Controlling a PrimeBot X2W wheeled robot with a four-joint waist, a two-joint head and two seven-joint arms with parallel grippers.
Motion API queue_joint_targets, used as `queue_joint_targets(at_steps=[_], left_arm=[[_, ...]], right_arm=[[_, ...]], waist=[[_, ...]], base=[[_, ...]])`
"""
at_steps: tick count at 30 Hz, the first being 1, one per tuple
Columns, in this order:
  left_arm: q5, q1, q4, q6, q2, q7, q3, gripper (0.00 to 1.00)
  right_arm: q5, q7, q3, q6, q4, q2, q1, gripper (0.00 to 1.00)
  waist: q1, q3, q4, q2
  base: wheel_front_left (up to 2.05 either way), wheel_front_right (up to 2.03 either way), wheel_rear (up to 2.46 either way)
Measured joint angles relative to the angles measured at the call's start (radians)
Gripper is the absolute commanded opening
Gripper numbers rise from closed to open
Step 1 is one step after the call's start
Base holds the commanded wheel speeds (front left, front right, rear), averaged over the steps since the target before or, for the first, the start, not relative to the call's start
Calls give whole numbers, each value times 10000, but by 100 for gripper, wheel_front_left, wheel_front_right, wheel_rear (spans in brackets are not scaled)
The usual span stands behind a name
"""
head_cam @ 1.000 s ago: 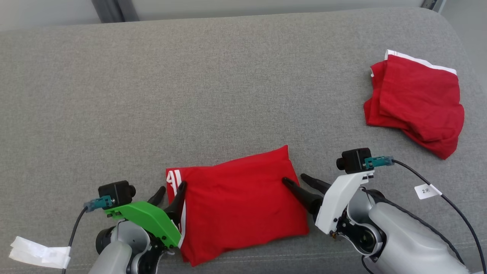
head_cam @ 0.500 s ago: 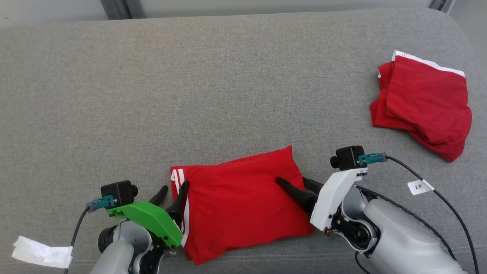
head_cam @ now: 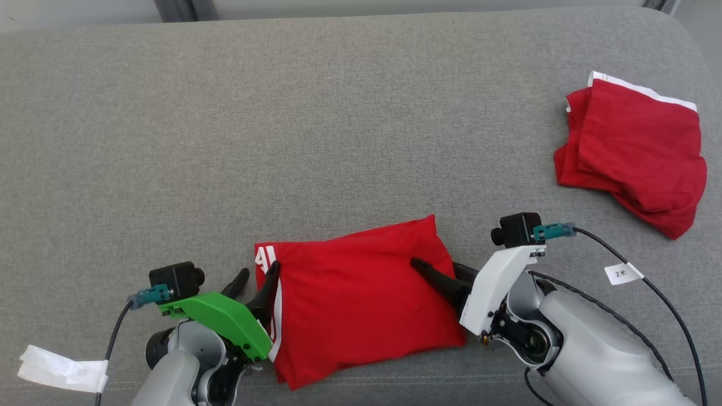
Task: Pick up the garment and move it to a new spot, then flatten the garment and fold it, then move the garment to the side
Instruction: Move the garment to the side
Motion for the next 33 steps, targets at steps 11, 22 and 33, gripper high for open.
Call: queue_joint_targets(at_steps=[11, 22, 33], left_arm=[[0, -100, 284, -79, -54, -117, -48, 100], [-17, -99, 380, -79, -79, -209, -21, 100], [-31, -87, 332, -77, -75, -330, 88, 100]], right_arm=[[316, 86, -15, 119, 349, 8, -55, 0], [360, 441, 12, 207, 374, -539, -743, 0], [278, 871, -224, 207, 405, -1448, -1760, 0]], waist=[[0, -107, 94, 0], [0, -333, 111, 0], [0, -364, 102, 0]], base=[[0, 0, 0], [0, 0, 0], [0, 0, 0]])
